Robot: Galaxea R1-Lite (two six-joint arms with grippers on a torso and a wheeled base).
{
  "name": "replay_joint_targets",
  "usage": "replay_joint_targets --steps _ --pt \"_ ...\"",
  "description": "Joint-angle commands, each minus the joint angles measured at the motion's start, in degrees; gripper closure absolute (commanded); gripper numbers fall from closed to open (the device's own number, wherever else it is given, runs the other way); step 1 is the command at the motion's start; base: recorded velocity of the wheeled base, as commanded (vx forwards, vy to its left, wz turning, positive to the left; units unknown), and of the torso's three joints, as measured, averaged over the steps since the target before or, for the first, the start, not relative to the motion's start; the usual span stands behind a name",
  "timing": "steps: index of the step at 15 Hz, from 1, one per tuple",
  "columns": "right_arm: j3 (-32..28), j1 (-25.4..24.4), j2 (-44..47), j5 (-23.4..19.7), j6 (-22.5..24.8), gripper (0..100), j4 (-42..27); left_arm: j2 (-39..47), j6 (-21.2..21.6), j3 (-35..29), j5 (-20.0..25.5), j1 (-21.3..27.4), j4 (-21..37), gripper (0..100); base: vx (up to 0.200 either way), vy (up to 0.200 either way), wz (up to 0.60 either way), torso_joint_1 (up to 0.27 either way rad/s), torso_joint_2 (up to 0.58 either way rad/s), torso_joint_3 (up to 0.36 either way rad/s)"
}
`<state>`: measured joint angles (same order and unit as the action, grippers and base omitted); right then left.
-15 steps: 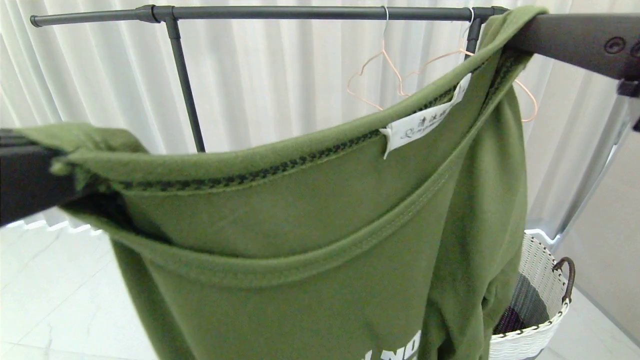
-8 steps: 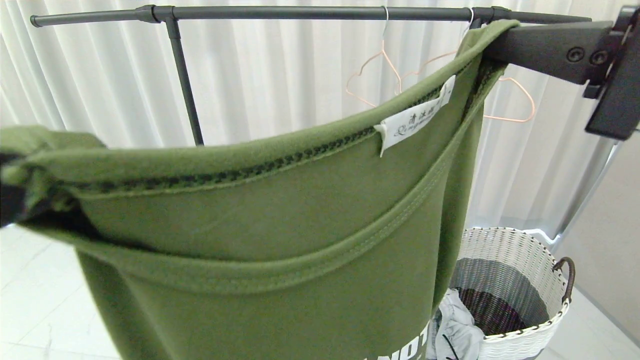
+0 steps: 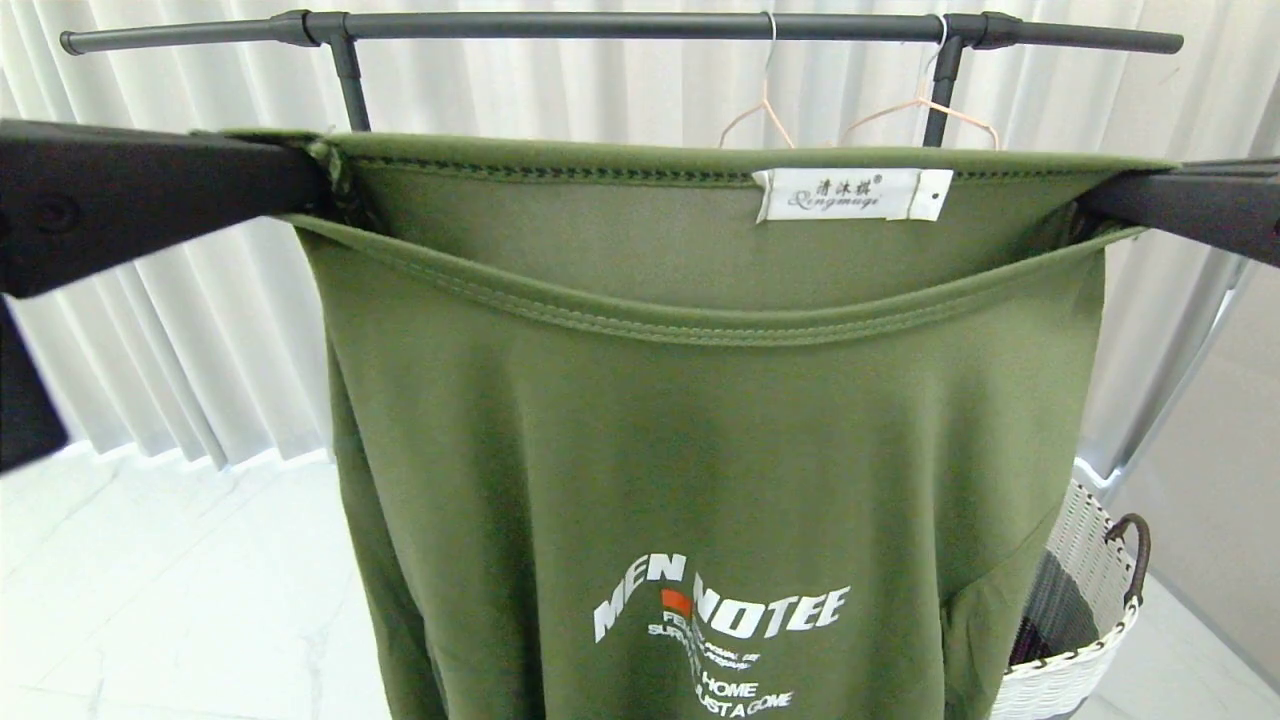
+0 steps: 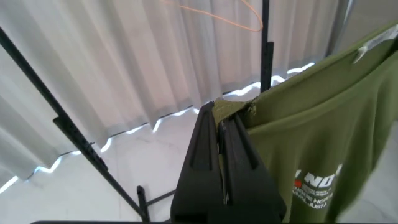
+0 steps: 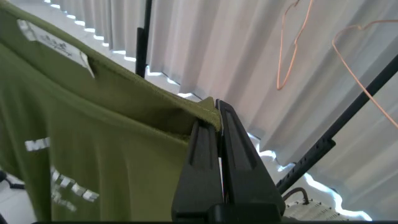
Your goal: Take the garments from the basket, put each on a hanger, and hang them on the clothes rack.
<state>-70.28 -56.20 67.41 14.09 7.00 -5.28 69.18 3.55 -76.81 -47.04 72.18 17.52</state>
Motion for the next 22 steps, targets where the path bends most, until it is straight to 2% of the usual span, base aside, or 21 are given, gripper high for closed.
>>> replay_joint_targets --steps 1,4,12,13,16,17,18,21,22 --pt "1.3 -0.6 -1.7 0.2 0.0 100 0.2 1.6 0.0 0.3 -0.5 -0.4 -0.1 100 0.000 0.000 0.00 0.000 0.00 0.000" --pt "1.5 -0.8 -1.7 0.4 0.0 100 0.2 1.9 0.1 0.3 -2.1 -0.4 -2.5 100 0.000 0.000 0.00 0.000 0.00 0.000" --pt "1.5 -1.6 -1.8 0.3 0.3 100 -0.9 2.0 0.3 0.2 -2.4 -0.4 -2.6 100 0.000 0.000 0.00 0.000 0.00 0.000" --pt "1.9 -2.3 -2.4 0.2 0.3 0 -1.5 1.9 0.3 0.2 -2.4 -0.5 -2.6 100 0.000 0.000 0.00 0.000 0.00 0.000" --pt "6.7 -3.9 -6.6 -0.3 2.0 0 -1.4 1.9 0.3 -0.2 -4.4 -4.8 -2.6 100 0.000 0.000 0.00 0.000 0.00 0.000" --pt "6.7 -3.9 -6.6 -0.3 2.0 0 -1.4 1.9 0.3 -0.2 -4.4 -4.8 -2.6 100 0.000 0.000 0.00 0.000 0.00 0.000" --pt "8.6 -3.9 -9.4 -0.5 2.8 0 -1.4 1.7 0.3 -0.1 -5.6 -8.6 -2.6 100 0.000 0.000 0.00 0.000 0.00 0.000" --pt "8.8 -3.5 -11.2 -0.3 2.6 0 -1.8 1.6 0.1 0.2 -5.7 -8.8 -2.6 100 0.000 0.000 0.00 0.000 0.00 0.000" --pt "8.7 -0.1 -11.2 0.2 2.5 0 -3.9 1.4 0.5 0.3 -6.0 -8.9 -2.6 100 0.000 0.000 0.00 0.000 0.00 0.000"
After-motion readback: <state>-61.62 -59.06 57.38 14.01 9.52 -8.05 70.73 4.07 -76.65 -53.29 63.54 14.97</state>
